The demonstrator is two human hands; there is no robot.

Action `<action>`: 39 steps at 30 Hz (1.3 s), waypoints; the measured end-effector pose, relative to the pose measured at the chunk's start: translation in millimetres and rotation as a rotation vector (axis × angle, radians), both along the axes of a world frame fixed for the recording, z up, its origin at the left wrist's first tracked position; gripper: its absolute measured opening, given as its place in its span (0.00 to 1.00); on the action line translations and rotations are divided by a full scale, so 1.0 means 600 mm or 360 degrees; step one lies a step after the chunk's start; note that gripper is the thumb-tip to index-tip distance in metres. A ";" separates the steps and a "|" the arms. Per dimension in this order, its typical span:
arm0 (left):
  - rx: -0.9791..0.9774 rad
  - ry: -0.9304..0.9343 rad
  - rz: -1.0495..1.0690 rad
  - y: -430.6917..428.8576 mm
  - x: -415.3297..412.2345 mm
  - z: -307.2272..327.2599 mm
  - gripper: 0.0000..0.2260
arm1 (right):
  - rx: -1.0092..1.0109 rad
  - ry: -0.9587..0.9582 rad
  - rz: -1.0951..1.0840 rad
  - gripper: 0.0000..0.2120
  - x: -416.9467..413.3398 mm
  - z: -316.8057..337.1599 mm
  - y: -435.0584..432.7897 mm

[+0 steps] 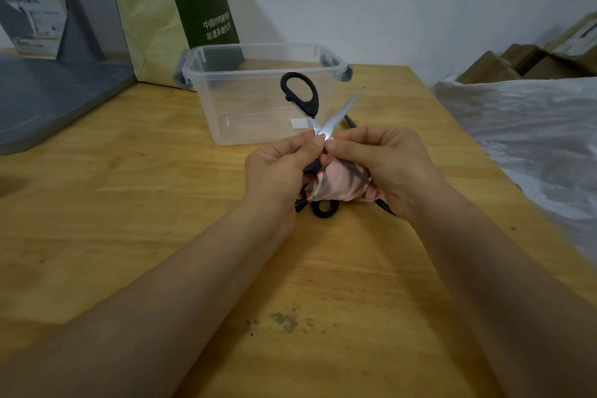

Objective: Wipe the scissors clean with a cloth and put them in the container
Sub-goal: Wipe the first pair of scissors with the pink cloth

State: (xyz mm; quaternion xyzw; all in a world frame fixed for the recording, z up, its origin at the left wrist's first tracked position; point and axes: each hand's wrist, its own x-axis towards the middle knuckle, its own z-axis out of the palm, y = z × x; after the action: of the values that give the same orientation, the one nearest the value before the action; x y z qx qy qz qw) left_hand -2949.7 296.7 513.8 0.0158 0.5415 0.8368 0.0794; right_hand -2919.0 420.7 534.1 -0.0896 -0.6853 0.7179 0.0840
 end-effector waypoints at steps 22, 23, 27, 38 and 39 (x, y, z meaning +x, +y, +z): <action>0.0218 -0.0113 0.0105 -0.008 -0.001 0.013 0.03 | 0.0293 -0.0080 -0.0083 0.05 -0.008 -0.001 0.000; 0.0216 -0.0118 0.0117 -0.008 -0.002 0.012 0.03 | 0.0303 -0.0088 -0.0092 0.05 -0.007 -0.002 -0.001; 0.0184 -0.0100 0.0072 -0.001 0.005 0.007 0.03 | 0.0053 -0.0032 -0.0104 0.03 -0.002 0.007 -0.012; 0.0223 -0.0121 0.0125 -0.005 0.000 0.011 0.07 | 0.0123 -0.0041 -0.0128 0.02 0.000 0.005 -0.012; 0.0209 -0.0117 0.0105 -0.001 0.002 0.009 0.06 | 0.0039 -0.0020 -0.0109 0.02 0.001 0.007 -0.014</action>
State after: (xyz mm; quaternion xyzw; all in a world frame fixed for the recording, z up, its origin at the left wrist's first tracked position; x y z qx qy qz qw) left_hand -2948.3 296.3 519.3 -0.0276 0.4824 0.8727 0.0705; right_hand -2918.4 412.3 538.2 -0.1165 -0.6909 0.7056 0.1054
